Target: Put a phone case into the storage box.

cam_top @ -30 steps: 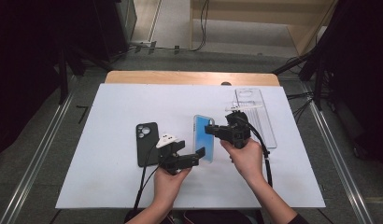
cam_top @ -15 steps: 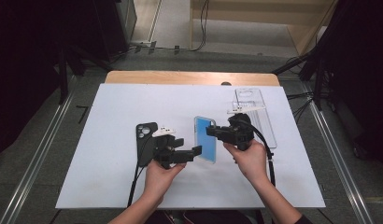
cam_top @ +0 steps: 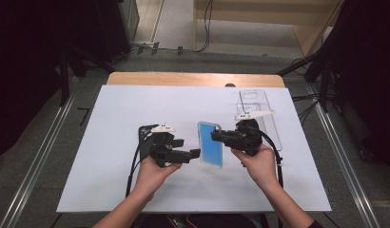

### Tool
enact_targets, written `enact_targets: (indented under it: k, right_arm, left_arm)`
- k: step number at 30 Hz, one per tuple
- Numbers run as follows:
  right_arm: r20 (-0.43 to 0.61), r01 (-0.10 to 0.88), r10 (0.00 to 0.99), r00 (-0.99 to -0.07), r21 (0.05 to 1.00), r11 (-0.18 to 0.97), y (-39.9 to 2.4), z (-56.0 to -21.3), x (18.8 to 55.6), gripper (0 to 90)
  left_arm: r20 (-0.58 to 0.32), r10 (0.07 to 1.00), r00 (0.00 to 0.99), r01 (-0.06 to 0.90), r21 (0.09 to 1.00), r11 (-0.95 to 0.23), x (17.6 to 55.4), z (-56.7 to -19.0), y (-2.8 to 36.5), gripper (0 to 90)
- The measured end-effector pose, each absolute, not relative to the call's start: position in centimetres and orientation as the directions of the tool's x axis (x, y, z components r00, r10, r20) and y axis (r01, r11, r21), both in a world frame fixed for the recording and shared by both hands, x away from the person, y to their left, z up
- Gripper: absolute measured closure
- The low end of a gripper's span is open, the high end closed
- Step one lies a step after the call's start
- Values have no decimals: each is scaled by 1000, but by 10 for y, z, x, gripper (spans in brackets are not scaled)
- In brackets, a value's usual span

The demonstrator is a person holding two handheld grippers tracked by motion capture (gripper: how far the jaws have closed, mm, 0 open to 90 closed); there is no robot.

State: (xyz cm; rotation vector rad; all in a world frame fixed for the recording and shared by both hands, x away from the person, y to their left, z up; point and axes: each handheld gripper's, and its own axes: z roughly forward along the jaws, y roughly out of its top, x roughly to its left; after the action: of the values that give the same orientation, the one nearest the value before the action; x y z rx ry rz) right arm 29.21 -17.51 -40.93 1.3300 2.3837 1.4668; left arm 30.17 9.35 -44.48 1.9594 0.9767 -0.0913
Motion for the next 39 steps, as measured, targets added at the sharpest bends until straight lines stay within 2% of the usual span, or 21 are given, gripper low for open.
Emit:
enact_targets:
  k: [8,13,21,25,39]
  right_arm:
    - [348,608,657,-668,765,213,-183,-411,288,776]
    - [334,585,632,-699,776,236,-186,-411,285,776]
    - [346,569,587,-732,784,247,-191,-414,285,776]
    - [325,544,566,-758,794,272,-190,-416,284,776]
    - [296,490,483,-824,801,344,-179,-423,283,776]
  left_arm:
    - [-437,535,723,647,701,-301,306,-441,98,145]
    - [-415,521,746,622,713,-323,309,-437,103,145]
    - [-435,470,768,611,717,-335,314,-432,112,146]
    - [-400,447,800,575,725,-379,314,-429,112,149]
    - [-361,353,863,493,752,-437,314,-421,113,160]
